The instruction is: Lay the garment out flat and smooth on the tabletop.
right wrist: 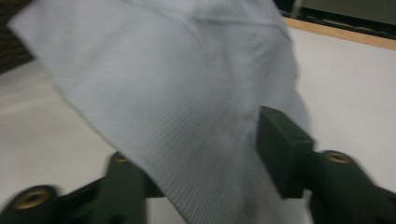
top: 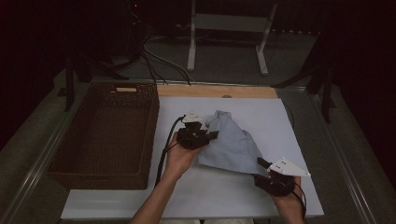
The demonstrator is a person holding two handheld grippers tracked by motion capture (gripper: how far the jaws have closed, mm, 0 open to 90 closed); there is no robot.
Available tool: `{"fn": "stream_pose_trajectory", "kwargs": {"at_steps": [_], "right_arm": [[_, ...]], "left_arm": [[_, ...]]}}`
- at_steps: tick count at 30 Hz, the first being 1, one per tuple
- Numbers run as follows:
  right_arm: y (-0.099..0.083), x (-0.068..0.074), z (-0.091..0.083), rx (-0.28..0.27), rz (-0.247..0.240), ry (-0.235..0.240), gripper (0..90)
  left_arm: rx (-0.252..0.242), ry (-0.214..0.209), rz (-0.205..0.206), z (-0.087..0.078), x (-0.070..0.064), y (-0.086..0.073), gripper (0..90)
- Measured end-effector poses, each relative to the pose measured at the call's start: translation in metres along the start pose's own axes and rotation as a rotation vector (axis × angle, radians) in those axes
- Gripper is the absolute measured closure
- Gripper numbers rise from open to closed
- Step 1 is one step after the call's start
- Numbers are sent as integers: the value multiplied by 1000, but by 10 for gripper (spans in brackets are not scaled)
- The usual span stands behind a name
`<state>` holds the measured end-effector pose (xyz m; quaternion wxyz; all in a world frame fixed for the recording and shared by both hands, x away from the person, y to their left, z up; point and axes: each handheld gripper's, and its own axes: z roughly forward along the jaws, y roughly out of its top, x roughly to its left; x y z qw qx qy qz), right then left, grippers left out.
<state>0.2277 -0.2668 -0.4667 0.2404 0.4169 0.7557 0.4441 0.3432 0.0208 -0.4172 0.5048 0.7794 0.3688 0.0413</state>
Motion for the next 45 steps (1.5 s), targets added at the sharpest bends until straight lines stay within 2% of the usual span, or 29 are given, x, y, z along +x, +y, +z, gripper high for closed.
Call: {"fn": "stream_pose_trajectory", "kwargs": {"at_steps": [2, 3, 6, 7, 12, 17, 24, 29, 33, 38, 39, 45], "right_arm": [[1, 3, -1, 2, -7, 18, 347], [2, 5, -1, 1, -7, 35, 276], [3, 7, -3, -1, -14, 57, 236], [3, 9, -4, -3, -22, 71, 196], [4, 8, -7, -31, -12, 103, 156], [5, 7, -9, -48, 7, 111, 151], [5, 5, -13, -76, -3, 129, 145], [6, 2, -15, -91, 7, 121, 147], [6, -3, -15, -83, 29, 81, 148], [5, -5, -12, -73, 38, 56, 149], [5, -7, -10, -58, 46, 36, 149], [4, -12, -6, -47, 70, 7, 149]], "left_arm": [[0, 2, -1, -1, 1, -1, 837], [-1, 2, -4, -2, 1, -1, 836], [-2, 5, -6, -4, 2, -2, 837], [-3, 6, -7, -5, 2, -2, 836], [-4, 10, -11, -8, 4, -5, 836], [-6, 13, -14, -12, 6, -8, 836], [-5, 25, -23, -14, 9, -10, 835], [-1, 33, -25, -15, 12, -13, 835], [0, 35, -32, -17, 16, -17, 835], [-1, 41, -36, -20, 17, -21, 834], [-1, 40, -38, -22, 18, -24, 834], [1, 52, -51, -31, 24, -35, 834]]}}
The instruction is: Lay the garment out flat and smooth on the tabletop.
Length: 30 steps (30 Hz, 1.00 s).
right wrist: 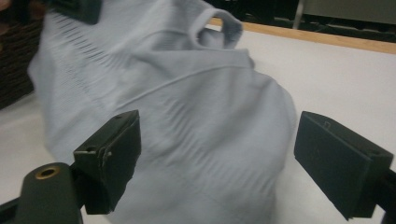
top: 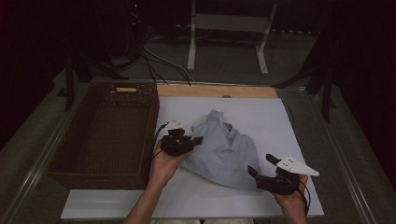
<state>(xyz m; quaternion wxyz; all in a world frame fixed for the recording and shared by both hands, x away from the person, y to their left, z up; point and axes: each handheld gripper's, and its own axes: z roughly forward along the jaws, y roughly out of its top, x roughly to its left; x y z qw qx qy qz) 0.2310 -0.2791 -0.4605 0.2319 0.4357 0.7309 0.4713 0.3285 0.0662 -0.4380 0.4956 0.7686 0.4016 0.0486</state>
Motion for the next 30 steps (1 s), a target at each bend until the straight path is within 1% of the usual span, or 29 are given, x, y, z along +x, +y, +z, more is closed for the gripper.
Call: {"fn": "stream_pose_trajectory", "kwargs": {"at_steps": [7, 15, 20, 23, 30], "right_arm": [[-1, -3, 9, 30, 5, -15, 154], [-5, -10, 17, 63, 10, -43, 165], [-7, -14, 24, 88, 11, -57, 179], [-9, -16, 28, 110, 20, -64, 201], [-12, -19, 35, 142, 16, -81, 220]], "left_arm": [[0, 16, -13, -9, 7, -10, 833], [9, 35, 2, -12, 4, -18, 833], [8, 42, 1, -12, 4, -21, 833], [13, 47, 6, -12, 3, -24, 833], [14, 57, 8, -13, 1, -28, 833]]}}
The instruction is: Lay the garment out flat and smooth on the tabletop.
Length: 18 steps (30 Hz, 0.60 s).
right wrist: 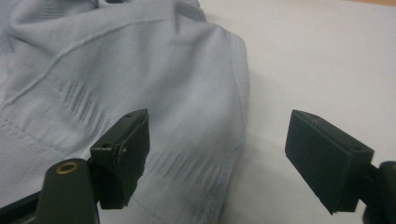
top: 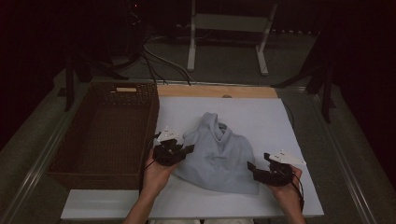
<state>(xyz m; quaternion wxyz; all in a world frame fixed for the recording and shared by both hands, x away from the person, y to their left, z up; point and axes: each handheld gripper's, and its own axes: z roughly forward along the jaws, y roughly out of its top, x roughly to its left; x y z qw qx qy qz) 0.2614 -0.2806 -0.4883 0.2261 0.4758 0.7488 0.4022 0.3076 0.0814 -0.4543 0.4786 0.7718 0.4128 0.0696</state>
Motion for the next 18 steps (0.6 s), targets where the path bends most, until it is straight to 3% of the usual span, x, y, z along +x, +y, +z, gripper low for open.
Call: {"fn": "stream_pose_trajectory", "kwargs": {"at_steps": [8, 14, 18], "right_arm": [[-2, -1, 8, 47, 1, -3, 240], [-5, -3, 15, 88, 15, 19, 355], [-6, -2, 18, 111, 20, 18, 322]], "left_arm": [[7, -1, 6, -2, -2, -3, 832], [5, -3, 6, -2, -4, -5, 832], [6, -4, 8, -3, -3, -6, 832]]}}
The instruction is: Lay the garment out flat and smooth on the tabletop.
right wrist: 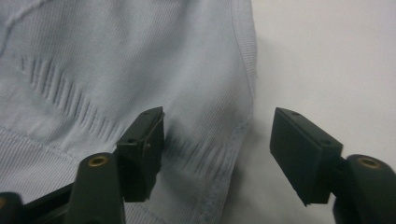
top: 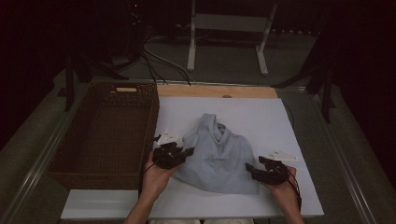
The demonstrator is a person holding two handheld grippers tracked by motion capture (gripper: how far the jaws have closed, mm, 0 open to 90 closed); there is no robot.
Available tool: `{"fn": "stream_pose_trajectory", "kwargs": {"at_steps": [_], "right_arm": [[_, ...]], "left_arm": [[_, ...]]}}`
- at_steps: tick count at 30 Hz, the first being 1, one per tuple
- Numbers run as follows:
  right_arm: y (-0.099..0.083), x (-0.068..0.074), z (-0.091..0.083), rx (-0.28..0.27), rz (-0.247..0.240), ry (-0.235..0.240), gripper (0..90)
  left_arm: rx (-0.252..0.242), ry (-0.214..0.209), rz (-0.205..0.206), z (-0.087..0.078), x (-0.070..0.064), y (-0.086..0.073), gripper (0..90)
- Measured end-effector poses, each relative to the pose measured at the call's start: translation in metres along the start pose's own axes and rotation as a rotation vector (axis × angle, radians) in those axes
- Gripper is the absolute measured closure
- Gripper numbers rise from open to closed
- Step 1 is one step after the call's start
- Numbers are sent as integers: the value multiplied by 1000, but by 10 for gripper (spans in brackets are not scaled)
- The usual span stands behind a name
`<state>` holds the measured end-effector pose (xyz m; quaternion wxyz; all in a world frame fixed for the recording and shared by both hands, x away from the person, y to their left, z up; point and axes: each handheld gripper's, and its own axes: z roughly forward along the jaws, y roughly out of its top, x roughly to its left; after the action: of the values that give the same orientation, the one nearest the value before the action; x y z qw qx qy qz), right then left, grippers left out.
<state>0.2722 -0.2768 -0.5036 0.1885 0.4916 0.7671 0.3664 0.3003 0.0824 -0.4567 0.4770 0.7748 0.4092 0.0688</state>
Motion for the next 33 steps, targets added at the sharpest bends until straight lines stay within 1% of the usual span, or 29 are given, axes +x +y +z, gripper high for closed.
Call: {"fn": "stream_pose_trajectory", "kwargs": {"at_steps": [2, 4, 7, 9, 10, 12, 14, 15, 16, 20, 24, 26, 33], "right_arm": [[0, 1, 2, 21, -1, 5, 300], [-1, 3, 4, 40, -12, 12, 310], [-2, 5, 6, 57, -17, 23, 378], [-2, 5, 8, 70, -8, 34, 424], [-3, 4, 9, 79, -4, 37, 462], [-4, 3, 12, 104, 11, 56, 576], [-4, 4, 11, 107, 5, 76, 744], [-4, 5, 11, 108, 6, 85, 793], [-4, 6, 10, 105, 4, 85, 818], [-1, 9, 1, 82, 1, 85, 842], [0, 13, -9, 62, -20, 76, 845], [1, 15, -14, 52, -30, 70, 846], [1, 16, -33, 18, -32, 65, 847]], "left_arm": [[1, 0, -1, 0, 0, -1, 832], [1, -2, -2, 0, 0, -1, 832], [1, -3, 1, 0, -1, -1, 832], [1, -4, 1, 0, -1, -1, 832], [2, -4, 2, 0, -1, -1, 832], [0, -7, 1, 1, -2, -1, 832], [0, -10, 3, 1, -2, -1, 832], [-1, -11, 2, 1, -3, -1, 832], [-3, -13, 2, 0, -3, -1, 832], [-1, -15, 6, -1, -4, -1, 832], [1, -29, 2, -3, -5, -2, 832], [1, -36, 6, -5, -7, -2, 832], [-2, -70, 13, -10, -18, -3, 832]]}}
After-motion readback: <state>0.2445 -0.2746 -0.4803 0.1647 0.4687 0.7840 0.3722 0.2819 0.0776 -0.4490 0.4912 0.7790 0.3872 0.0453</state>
